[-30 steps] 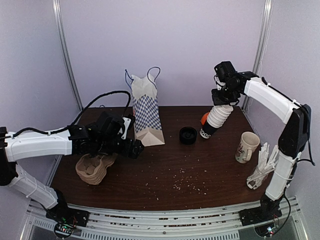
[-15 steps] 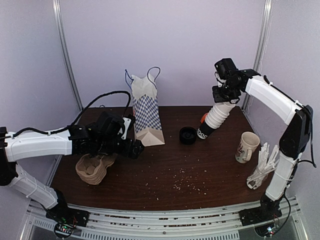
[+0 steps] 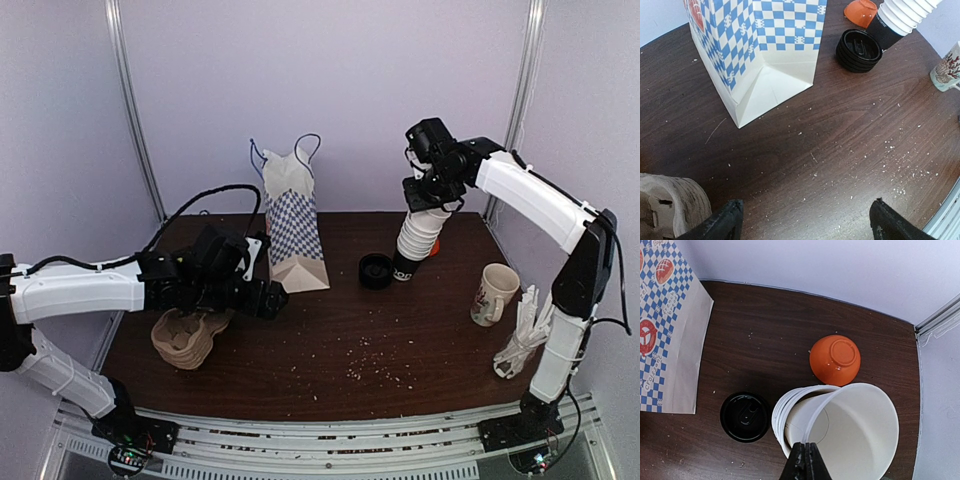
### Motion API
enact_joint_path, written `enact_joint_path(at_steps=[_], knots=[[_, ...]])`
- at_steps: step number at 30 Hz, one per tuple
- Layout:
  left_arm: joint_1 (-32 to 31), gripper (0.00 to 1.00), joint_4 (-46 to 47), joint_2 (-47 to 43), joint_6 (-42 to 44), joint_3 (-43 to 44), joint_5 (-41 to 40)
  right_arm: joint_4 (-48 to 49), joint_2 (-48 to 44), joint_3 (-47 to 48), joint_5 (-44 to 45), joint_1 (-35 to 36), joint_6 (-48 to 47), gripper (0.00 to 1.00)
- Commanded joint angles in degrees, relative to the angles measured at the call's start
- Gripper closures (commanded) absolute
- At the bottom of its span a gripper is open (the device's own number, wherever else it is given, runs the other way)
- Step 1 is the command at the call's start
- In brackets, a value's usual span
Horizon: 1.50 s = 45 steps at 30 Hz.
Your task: Pack the takeout coffee
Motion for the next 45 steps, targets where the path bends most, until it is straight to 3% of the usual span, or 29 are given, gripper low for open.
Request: enact_joint_path(at_steps=[1, 19, 27, 33, 39, 45], knots=[[0.37, 0.09, 1.37, -0.85, -0.68, -1.0, 0.92, -2.77, 1.45, 2.3, 2.18, 1.36, 0.02, 1.0], [0.37, 0.09, 1.06, -2.56, -1.2, -1.75, 0.92, -5.43, -2.5, 10.46, 4.11, 2.35, 1.47, 1.0], [0.36, 0.08, 1.29, -3.83, -2.69, -1.41, 1.31, -8.35, -6.79, 14.92, 5.87, 6.63, 1.98, 1.0], [0.35, 0.08, 2.16, -6.18, -5.07, -1.76, 0.45, -9.01, -11.97, 11.13, 4.89, 15.02, 0.39, 1.0], [0.33, 0.08, 4.67, -11.09, -8.89, -5.26, -2.25, -3.91, -17.58, -5.97, 4.75, 31.13, 1.14, 1.0], [0.28, 0.09, 4.7, -17.54, -12.27, -10.27, -5.13, 2.94, -12.79, -16.54, 7.35, 45.54, 4.54, 1.0]])
